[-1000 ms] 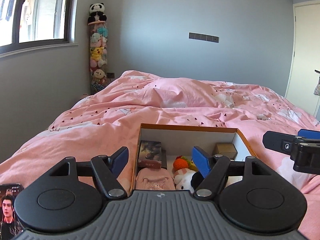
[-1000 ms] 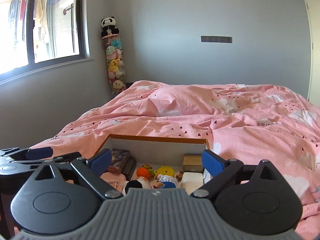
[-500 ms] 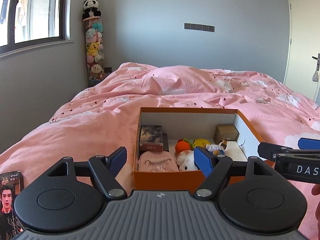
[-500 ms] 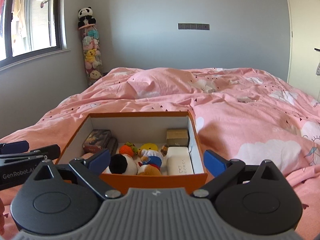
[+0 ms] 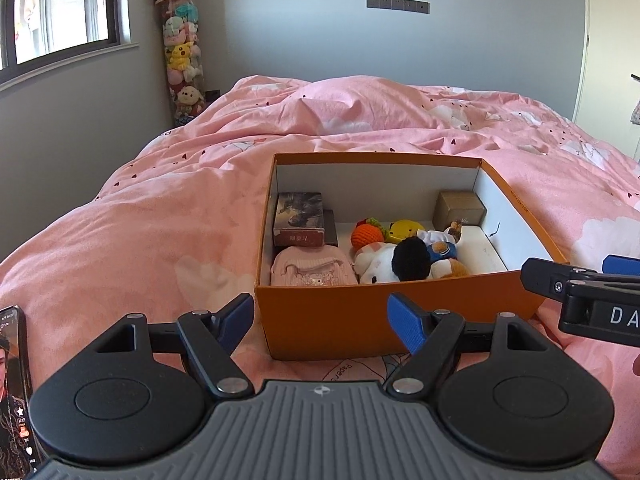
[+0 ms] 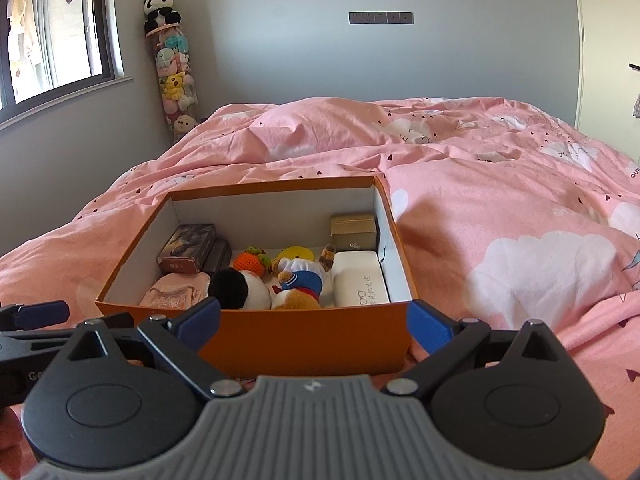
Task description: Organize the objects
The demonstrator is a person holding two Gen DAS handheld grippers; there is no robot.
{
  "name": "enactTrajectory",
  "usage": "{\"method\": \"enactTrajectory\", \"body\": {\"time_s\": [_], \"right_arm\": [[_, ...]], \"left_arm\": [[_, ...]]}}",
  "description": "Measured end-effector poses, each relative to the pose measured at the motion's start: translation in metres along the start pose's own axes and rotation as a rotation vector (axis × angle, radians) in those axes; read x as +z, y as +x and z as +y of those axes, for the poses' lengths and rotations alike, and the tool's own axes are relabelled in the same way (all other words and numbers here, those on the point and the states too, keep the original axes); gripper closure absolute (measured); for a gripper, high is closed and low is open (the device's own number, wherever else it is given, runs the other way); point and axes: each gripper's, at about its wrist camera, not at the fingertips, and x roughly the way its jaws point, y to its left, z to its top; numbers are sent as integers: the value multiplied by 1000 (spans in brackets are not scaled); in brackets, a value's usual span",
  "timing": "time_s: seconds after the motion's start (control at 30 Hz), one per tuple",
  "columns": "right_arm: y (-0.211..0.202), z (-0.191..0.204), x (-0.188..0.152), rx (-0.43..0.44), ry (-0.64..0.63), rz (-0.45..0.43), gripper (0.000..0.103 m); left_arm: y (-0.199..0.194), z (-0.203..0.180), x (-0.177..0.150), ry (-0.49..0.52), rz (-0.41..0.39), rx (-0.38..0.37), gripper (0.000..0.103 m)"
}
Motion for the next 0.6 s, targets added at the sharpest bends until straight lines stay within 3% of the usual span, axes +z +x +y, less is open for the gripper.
{"method": "enactTrajectory", "body": {"time_s": [0.6], "right_arm": [[2,1,-3,16,8,24,3]], "left_arm": [[4,2,0,0,47,29,14]]}}
